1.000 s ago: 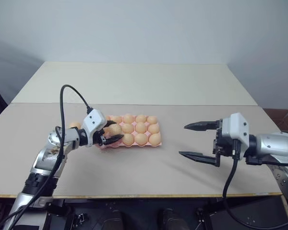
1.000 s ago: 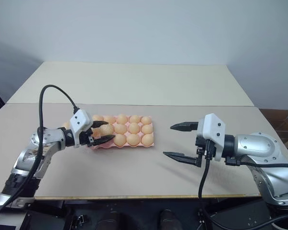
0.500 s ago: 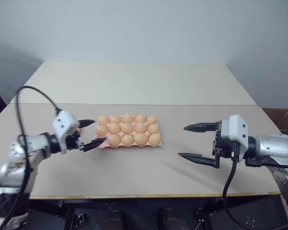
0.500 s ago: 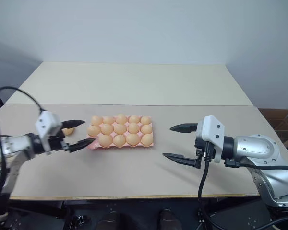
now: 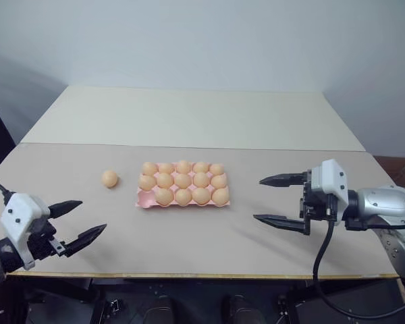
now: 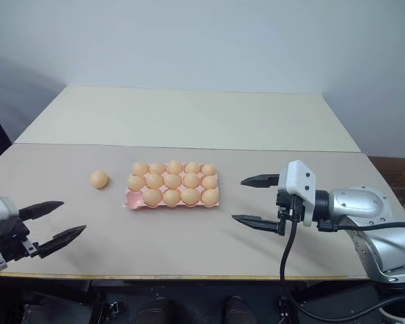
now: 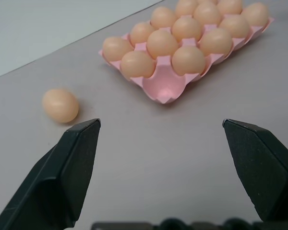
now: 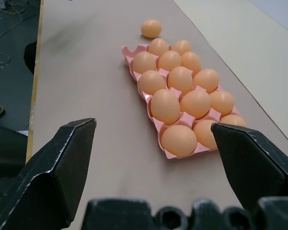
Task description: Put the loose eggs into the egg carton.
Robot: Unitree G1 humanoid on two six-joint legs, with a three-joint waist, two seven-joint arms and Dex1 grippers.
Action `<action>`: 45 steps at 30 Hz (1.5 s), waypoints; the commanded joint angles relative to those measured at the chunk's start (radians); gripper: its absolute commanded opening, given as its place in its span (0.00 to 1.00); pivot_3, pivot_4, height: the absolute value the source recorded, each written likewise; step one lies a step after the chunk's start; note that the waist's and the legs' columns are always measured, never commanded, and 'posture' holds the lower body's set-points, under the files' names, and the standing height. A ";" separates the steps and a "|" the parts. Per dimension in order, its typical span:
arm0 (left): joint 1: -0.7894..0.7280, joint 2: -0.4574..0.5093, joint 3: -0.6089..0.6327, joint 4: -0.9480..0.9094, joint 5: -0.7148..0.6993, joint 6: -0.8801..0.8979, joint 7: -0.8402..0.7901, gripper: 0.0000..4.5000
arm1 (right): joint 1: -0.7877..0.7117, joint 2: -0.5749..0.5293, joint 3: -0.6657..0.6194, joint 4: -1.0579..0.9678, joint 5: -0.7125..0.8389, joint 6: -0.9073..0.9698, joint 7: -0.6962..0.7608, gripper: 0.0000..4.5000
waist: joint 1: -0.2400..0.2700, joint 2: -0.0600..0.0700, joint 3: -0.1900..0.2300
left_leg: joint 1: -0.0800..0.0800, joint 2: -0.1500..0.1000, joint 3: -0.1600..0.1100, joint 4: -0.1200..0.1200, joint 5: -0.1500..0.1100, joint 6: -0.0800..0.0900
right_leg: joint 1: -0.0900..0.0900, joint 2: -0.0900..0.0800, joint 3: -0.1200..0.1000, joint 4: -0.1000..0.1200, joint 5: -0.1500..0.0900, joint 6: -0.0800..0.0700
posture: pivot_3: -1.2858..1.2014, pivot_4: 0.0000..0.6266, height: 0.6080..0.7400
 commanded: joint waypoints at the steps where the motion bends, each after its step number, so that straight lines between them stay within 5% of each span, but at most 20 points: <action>1: 0.005 -0.012 0.034 -0.048 -0.040 0.016 0.037 0.99 | -0.022 -0.003 -0.002 -0.005 0.001 -0.022 0.019 1.00 | -0.004 0.000 0.000 | 0.000 0.000 0.000 0.000 0.000 0.000 | 0.000 0.000 0.000 0.000 0.000 0.000 | 0.52 0.24 1.00; 8: -0.098 -0.005 -0.015 0.001 -0.020 0.126 0.232 0.99 | -0.074 -0.001 0.021 0.035 -0.010 -0.025 0.034 1.00 | -0.003 0.000 0.000 | 0.001 0.000 0.000 0.000 0.000 0.000 | 0.000 0.000 0.000 0.001 0.000 0.000 | 0.52 0.24 1.00; 17: -0.582 -0.079 -0.310 0.344 0.162 0.299 0.605 0.99 | -0.102 -0.002 0.026 0.036 -0.013 -0.024 0.039 1.00 | 0.004 -0.001 -0.001 | 0.000 -0.001 -0.001 0.000 0.000 0.000 | 0.002 0.001 0.000 0.000 0.004 0.007 | 0.52 0.24 1.00; 25: -0.851 -0.168 -0.452 0.684 0.279 0.176 0.647 0.99 | -0.101 -0.005 0.013 0.014 -0.007 -0.017 0.024 1.00 | -0.004 -0.002 -0.001 | 0.000 -0.001 -0.001 0.000 0.000 0.001 | 0.002 0.001 0.000 0.001 0.005 0.006 | 0.52 0.24 1.00; 35: -0.933 -0.194 -0.500 0.886 0.340 0.166 0.659 0.99 | -0.060 -0.015 -0.019 -0.026 0.005 -0.007 0.000 1.00 | -0.005 -0.002 -0.001 | 0.000 -0.001 -0.001 0.000 0.000 0.001 | 0.002 0.001 0.000 0.001 0.005 0.007 | 0.52 0.24 1.00; 45: -0.907 -0.177 -0.498 0.824 0.333 0.172 0.591 0.41 | -0.037 -0.011 -0.022 -0.041 0.001 -0.005 -0.019 1.00 | -0.005 -0.002 -0.001 | 0.000 -0.001 -0.001 0.000 0.000 0.001 | 0.002 0.001 0.000 0.001 0.005 0.007 | 0.52 0.24 1.00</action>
